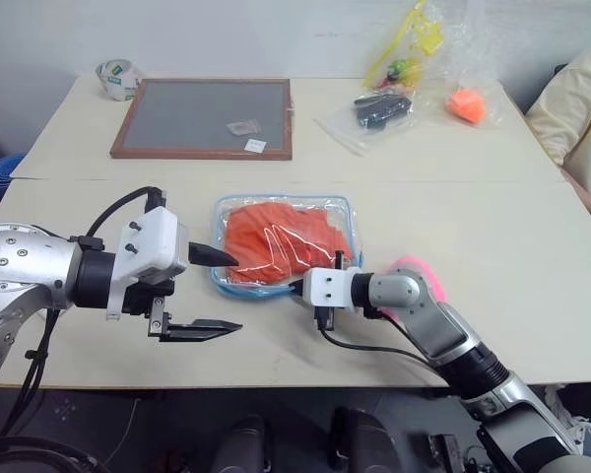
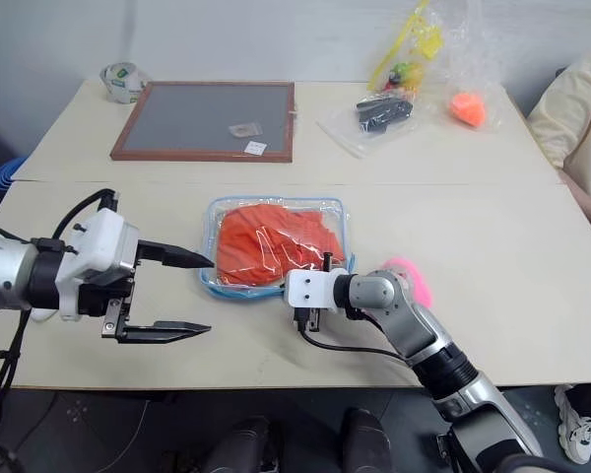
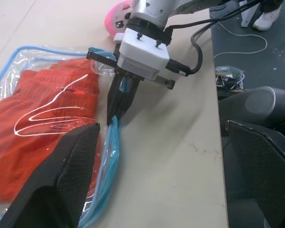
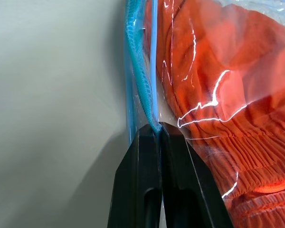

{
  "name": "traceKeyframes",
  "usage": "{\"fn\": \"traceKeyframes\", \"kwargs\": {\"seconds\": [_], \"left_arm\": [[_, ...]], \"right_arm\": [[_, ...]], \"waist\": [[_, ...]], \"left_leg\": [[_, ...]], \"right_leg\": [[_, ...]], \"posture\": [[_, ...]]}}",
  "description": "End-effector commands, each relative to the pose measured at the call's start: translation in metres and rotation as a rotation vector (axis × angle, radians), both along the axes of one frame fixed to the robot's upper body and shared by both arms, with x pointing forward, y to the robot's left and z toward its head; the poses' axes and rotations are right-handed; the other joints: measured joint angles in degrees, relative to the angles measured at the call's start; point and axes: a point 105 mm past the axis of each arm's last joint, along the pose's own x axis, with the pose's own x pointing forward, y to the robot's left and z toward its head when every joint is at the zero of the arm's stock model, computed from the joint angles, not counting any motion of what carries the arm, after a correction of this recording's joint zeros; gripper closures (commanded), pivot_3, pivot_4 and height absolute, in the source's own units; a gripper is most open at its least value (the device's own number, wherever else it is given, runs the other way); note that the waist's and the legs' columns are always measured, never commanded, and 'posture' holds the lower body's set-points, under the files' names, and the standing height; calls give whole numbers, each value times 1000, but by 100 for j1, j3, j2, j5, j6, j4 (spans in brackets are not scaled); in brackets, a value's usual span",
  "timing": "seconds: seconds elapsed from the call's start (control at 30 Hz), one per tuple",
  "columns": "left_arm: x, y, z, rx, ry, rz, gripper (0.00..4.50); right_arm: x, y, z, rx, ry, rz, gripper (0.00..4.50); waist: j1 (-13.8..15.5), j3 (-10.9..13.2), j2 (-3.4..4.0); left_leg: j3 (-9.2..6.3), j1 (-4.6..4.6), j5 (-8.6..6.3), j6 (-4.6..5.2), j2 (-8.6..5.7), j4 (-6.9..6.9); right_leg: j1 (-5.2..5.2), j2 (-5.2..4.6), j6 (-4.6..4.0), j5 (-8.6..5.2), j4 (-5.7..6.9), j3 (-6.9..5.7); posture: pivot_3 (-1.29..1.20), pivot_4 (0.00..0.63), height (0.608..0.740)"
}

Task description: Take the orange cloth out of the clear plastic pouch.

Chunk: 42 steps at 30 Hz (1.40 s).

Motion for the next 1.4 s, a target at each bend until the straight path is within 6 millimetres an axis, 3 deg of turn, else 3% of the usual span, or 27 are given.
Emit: {"fn": "traceKeyframes", "kwargs": {"seconds": [0.03, 0.2, 0.4, 0.43, 0.53, 0.63, 0.8, 0.9, 1.07, 1.27, 1.4], "left_arm": [[-3, 1, 9, 16, -40, 2, 0], [-4, 0, 5, 20, -22, -11, 0], [-1, -1, 1, 12, -15, -13, 0], [1, -1, 0, 12, -18, -13, 0], [3, -1, -2, 10, -19, -15, 0], [3, 0, -2, 3, -20, -11, 0], [5, 1, -2, -13, -30, 0, 0], [5, -1, -2, -21, -38, -6, 0], [5, -5, 0, -26, -51, -17, 0], [7, -4, 3, -20, -63, -13, 0], [6, -3, 3, -17, -63, -11, 0]], "right_arm": [[-3, -4, -6, -1, 52, -12, 3829], [-8, -5, 14, 91, 104, -17, 2242], [-20, -12, 57, 218, 192, -13, 356], [-23, -20, 69, 249, 215, -7, 48], [-31, -55, 101, 288, 241, -8, 48], [-27, -100, 113, 265, 259, -107, 48], [-26, -168, 107, 171, 345, -246, 48], [-24, -191, 88, 124, 388, -293, 48], [-4, -203, 61, 168, 446, -390, 48], [-12, -192, 31, 164, 571, -351, 48], [-16, -192, 34, 193, 586, -336, 926]], "waist": [[0, 0, 0], [13, 0, 0], [14, 1, 1], [15, 1, 1], [55, 2, 2], [95, 2, 2], [100, 2, 2], [101, 2, 2], [50, 2, 3], [35, 2, 2], [36, 2, 3]], "left_leg": [[0, 1, 0, -1, 0, 0], [1, 1, -1, -1, -2, 0], [4, -2, -1, -1, -1, 0], [4, -2, -1, -1, -1, 0], [3, -5, -2, 1, -2, 0], [4, -8, -5, 6, -7, 0], [14, -5, -6, 8, -7, -4], [21, -2, -6, 9, -10, -4], [39, 10, -6, 8, 0, -4], [39, 10, -6, 7, 4, -4], [41, 12, -6, 7, 6, -2]], "right_leg": [[0, 0, -1, 0, 1, 1], [0, 0, 0, 0, 0, 8], [-6, 2, -1, 0, 2, 12], [-6, 2, 0, 0, 3, 13], [-6, 2, -1, 0, 1, 13], [-6, 0, 0, 0, -5, 16], [-7, 3, 0, 0, -7, 19], [-7, 2, 0, 0, -5, 24], [-10, 6, 1, 1, 3, 43], [-9, 7, 1, 1, 2, 44], [-8, 10, 1, 1, 3, 48]], "posture": [[0, 150, 740], [0, 150, 740], [0, 150, 740], [0, 150, 740], [0, 150, 740], [0, 150, 740], [0, 150, 740], [0, 150, 740], [0, 150, 740], [0, 150, 740], [0, 150, 740]]}}
